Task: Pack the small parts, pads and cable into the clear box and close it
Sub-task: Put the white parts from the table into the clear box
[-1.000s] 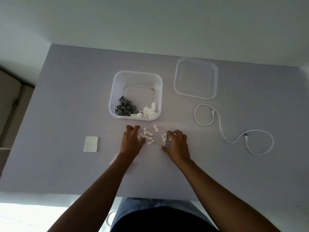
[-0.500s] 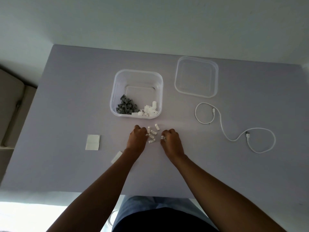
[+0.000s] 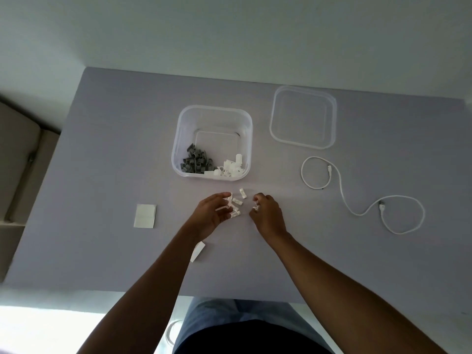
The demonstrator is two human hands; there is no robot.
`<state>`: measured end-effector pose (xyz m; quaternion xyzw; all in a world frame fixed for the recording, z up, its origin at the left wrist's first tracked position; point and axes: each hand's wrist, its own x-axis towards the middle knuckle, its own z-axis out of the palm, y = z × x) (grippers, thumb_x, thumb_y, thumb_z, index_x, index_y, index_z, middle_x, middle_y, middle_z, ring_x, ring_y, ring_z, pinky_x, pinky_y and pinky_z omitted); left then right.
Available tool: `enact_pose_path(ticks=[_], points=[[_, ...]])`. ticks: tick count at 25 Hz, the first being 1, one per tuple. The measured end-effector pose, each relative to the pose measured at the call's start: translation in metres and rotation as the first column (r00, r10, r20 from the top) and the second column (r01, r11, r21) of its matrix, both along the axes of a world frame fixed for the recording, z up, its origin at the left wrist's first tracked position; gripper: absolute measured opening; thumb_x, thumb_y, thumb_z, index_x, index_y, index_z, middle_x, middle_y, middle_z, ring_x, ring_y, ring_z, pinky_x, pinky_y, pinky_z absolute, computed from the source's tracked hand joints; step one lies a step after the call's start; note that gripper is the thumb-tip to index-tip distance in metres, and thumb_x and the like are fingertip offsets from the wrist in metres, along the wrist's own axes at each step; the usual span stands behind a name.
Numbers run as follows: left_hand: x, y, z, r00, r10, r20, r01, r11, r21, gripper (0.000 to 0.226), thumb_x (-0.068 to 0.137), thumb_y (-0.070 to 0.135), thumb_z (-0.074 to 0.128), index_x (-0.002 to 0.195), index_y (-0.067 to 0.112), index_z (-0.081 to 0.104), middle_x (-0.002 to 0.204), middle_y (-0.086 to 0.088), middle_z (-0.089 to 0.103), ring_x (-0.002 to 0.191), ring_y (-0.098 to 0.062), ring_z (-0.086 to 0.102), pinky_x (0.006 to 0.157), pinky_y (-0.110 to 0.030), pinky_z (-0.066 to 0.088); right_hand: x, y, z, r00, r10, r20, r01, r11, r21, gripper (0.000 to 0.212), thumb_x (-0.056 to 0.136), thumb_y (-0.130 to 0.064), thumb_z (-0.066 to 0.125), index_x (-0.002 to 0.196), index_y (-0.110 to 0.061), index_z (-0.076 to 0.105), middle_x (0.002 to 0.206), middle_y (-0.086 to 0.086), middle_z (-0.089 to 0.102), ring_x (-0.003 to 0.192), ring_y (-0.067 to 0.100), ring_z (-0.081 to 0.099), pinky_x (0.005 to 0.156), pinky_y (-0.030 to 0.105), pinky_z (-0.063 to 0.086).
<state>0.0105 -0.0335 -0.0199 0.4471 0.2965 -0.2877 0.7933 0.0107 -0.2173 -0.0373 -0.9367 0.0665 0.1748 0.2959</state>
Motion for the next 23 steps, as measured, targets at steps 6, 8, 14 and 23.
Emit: enact_pose_path(ticks=[6,8,14,23], points=[[0.007,0.003,0.018,0.990,0.068,-0.125,-0.098,0.961,-0.257,0.017,0.069,0.008,0.039,0.078,0.006,0.054,0.078,-0.011,0.051,0.058,-0.019,0.049,0.052,-0.027,0.039,-0.001,0.008,0.000,1.000,-0.012,0.017,0.013,0.999,-0.035,0.024,0.084,-0.013,0.065,0.106,-0.004,0.063,0.110,0.015,0.054,0.097,0.031,0.056,0.077,0.031,0.045],[0.012,0.001,0.014,0.988,0.062,-0.141,-0.071,0.996,-0.061,0.010,0.076,0.015,0.044,0.069,0.010,0.049,0.070,-0.008,0.046,0.047,-0.015,0.037,0.045,-0.023,0.029,-0.004,0.010,-0.001,0.998,0.025,0.053,-0.023,0.999,-0.033,0.019,0.083,-0.009,0.065,0.101,-0.004,0.065,0.108,0.016,0.055,0.095,0.032,0.056,0.078,0.032,0.047],[0.008,-0.006,-0.011,0.873,-0.486,-0.050,0.233,0.324,0.917,0.041,0.081,0.043,0.073,0.093,0.009,0.055,0.080,-0.006,0.056,0.074,-0.023,0.054,0.066,-0.031,0.043,-0.001,0.006,-0.006,0.996,0.042,0.073,-0.040,0.999,-0.030,0.004,0.084,-0.009,0.065,0.084,-0.007,0.068,0.094,0.013,0.060,0.084,0.030,0.058,0.069,0.029,0.042],[0.014,-0.023,-0.022,0.784,-0.620,-0.005,0.171,0.208,0.963,0.029,0.086,0.029,0.070,0.100,0.007,0.057,0.093,-0.019,0.066,0.082,-0.037,0.063,0.067,-0.039,0.050,0.005,-0.009,-0.004,0.977,-0.211,0.030,0.203,0.963,0.175,0.007,0.080,-0.004,0.069,0.074,-0.006,0.070,0.068,0.000,0.065,0.060,0.009,0.058,0.054,0.008,0.043]])
